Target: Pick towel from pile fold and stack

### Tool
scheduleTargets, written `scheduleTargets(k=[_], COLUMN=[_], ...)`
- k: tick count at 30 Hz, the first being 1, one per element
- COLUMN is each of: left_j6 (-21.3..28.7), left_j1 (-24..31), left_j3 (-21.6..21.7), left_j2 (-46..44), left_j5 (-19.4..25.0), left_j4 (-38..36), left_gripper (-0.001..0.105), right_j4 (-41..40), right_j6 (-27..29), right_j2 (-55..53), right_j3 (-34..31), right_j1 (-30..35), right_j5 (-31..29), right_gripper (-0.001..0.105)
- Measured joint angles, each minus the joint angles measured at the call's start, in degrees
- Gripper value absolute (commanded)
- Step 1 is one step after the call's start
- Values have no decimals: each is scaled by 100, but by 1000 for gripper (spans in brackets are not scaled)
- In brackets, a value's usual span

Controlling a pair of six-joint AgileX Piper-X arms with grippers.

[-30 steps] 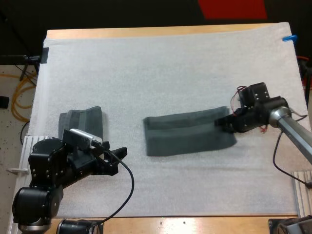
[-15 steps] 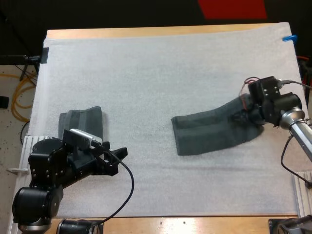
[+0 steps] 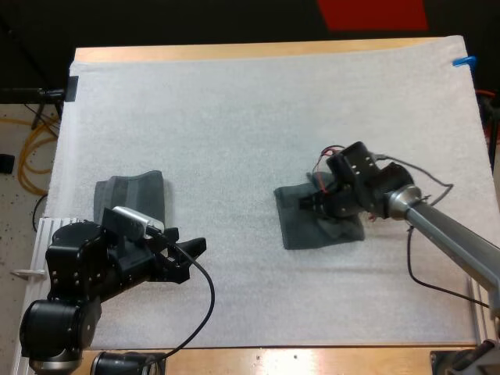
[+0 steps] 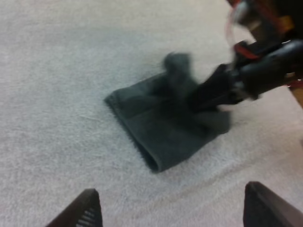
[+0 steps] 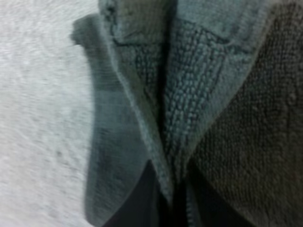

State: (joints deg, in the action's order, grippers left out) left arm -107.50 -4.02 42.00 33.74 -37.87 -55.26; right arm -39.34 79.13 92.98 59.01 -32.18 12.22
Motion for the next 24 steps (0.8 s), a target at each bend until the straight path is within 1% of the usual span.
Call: scheduleTargets(k=[3, 8, 14, 16, 19, 21, 22, 23, 24], left_j6=[0, 0, 0, 0, 0, 0, 0, 0, 0], left_j1=[0, 0, 0, 0, 0, 0, 0, 0, 0], left_j3=[0, 0, 0, 0, 0, 0, 0, 0, 0], left_j2=[0, 0, 0, 0, 0, 0, 0, 0, 0], left_j5=[-22, -22, -22, -22, -22, -22, -22, -22, -22], left_j4=[0, 0, 0, 0, 0, 0, 0, 0, 0], left_gripper=[61, 61, 61, 61, 61, 61, 61, 61, 61], right_j4=[266, 476, 615, 621, 629, 658, 695, 746, 802], right_j6=[-346, -603, -647, -647, -647, -650, -659, -659, -653], right_j2=[235, 478, 555, 555, 555, 555, 555, 555, 555], right_j3=[0, 0, 0, 0, 0, 0, 0, 0, 0], right_j1=[-43, -42, -42, -42, -42, -42, -42, -42, -42], right_j5=[342, 742, 784, 784, 815, 918, 993, 1109, 1265], right_gripper=[0, 0, 0, 3, 23, 45, 50, 58, 62])
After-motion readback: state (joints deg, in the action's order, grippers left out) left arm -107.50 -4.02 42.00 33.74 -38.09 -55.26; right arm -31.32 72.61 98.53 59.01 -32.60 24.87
